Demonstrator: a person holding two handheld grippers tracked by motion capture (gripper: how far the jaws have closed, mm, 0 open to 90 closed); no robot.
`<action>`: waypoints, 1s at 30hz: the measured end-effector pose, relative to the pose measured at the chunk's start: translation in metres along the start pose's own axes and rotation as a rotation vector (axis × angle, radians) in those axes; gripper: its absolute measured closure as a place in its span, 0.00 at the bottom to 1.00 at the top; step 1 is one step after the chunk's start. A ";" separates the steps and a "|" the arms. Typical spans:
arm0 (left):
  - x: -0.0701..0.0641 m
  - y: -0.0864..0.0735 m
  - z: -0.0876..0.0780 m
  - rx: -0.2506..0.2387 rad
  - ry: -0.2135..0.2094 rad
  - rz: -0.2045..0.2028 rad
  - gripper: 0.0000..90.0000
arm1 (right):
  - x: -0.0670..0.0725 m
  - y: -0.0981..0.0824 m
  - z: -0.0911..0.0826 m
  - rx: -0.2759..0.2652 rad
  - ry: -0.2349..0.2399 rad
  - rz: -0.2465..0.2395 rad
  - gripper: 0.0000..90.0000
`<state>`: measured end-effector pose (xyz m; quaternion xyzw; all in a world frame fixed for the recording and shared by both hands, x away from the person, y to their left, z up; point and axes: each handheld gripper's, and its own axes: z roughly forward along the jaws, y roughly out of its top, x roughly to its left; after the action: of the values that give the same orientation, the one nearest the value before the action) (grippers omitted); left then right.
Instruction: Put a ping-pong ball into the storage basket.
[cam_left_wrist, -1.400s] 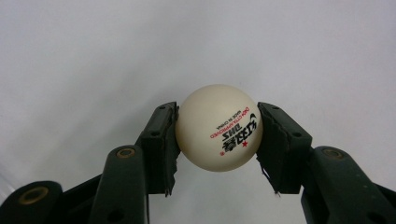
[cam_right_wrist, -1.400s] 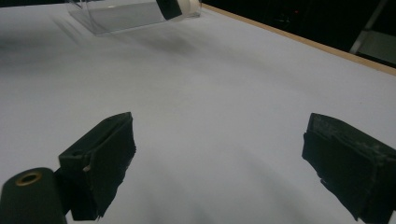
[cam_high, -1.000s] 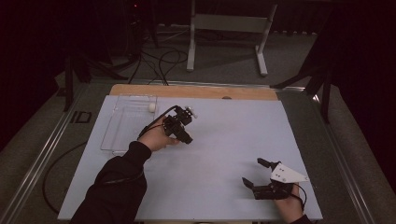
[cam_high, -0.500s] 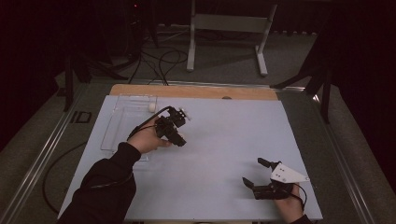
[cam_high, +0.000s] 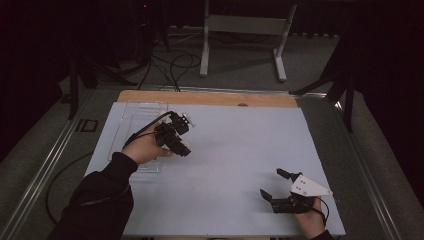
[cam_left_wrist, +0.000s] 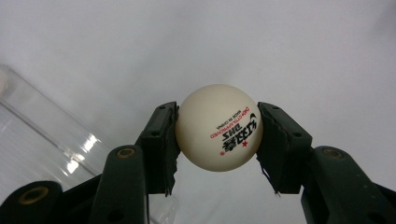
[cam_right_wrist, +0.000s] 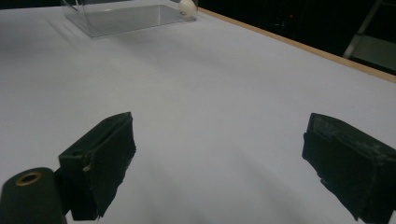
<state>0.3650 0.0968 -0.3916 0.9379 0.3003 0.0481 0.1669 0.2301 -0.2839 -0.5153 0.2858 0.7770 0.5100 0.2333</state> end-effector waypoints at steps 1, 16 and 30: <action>0.001 -0.001 -0.002 -0.002 -0.004 -0.003 0.58 | 0.000 0.000 0.000 0.000 0.000 0.002 0.10; 0.005 -0.009 -0.029 -0.023 0.011 0.007 0.58 | 0.000 0.000 0.000 -0.002 0.000 -0.003 0.10; 0.019 -0.020 -0.055 -0.051 0.036 -0.026 0.58 | 0.001 0.000 0.001 0.007 -0.002 -0.007 0.10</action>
<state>0.3588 0.1387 -0.3468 0.9283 0.3141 0.0707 0.1859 0.2299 -0.2825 -0.5157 0.2845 0.7795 0.5062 0.2348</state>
